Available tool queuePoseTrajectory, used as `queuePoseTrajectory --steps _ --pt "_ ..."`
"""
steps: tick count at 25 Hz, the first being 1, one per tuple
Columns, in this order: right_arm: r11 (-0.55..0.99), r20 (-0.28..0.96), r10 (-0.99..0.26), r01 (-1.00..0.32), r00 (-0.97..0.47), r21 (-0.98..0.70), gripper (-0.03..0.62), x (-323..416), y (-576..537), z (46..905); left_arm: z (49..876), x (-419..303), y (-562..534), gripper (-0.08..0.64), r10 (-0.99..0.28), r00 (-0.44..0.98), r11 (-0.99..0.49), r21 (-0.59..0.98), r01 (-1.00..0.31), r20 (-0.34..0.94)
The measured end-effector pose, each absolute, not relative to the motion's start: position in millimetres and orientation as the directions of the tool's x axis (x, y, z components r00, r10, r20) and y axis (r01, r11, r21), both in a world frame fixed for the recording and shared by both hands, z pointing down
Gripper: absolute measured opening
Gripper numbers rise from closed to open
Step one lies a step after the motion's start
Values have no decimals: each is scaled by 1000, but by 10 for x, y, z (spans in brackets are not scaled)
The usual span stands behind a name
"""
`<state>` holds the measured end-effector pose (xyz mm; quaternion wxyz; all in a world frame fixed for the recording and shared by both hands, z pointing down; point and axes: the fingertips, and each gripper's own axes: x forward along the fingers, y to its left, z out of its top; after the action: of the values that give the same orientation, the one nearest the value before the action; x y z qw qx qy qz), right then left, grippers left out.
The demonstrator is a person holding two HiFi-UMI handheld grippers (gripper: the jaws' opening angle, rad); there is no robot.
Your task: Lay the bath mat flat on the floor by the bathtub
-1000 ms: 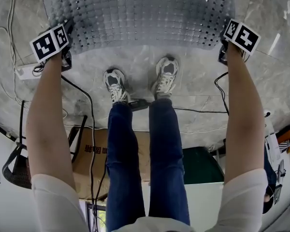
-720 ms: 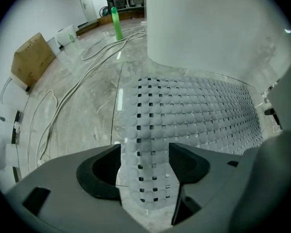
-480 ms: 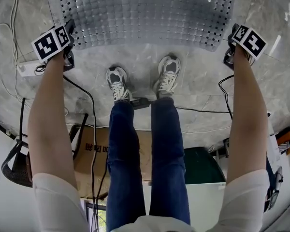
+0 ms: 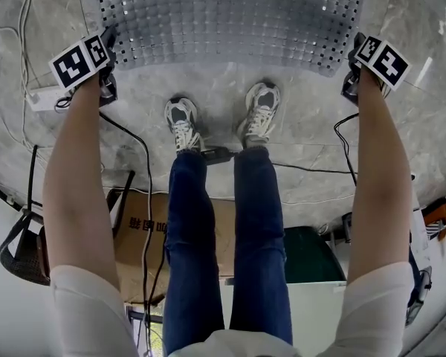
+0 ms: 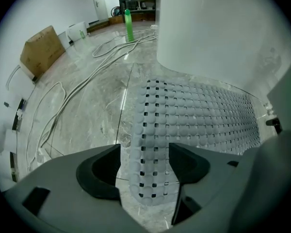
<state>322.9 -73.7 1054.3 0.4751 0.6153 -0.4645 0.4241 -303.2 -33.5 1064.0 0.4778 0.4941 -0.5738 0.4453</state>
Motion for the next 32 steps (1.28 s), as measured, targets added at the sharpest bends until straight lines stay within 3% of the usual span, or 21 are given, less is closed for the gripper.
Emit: queuePoseTrajectory --steps 2,5,7,10,32 --pt "-128 963 -183 -976 200 178 163 3190 -759 10513 10609 -3032 -336 305 -154 -62 137 -40 -990 986" --pt "-149 956 -204 -972 213 184 70 3150 -782 10420 10550 -3040 -325 284 -165 -79 171 -51 -984 983" --pt "-141 955 -210 -973 211 184 56 3092 -786 10369 10490 -3073 -305 140 -165 -100 187 -69 -980 981" --pt "-91 958 -213 -980 191 176 41 2980 -796 10297 10390 -3062 -315 73 -171 -111 179 -80 -981 979" --pt "-92 966 -258 -995 -5 -29 31 2001 -798 8945 8993 -2203 -479 32 -227 51 68 68 -995 972"
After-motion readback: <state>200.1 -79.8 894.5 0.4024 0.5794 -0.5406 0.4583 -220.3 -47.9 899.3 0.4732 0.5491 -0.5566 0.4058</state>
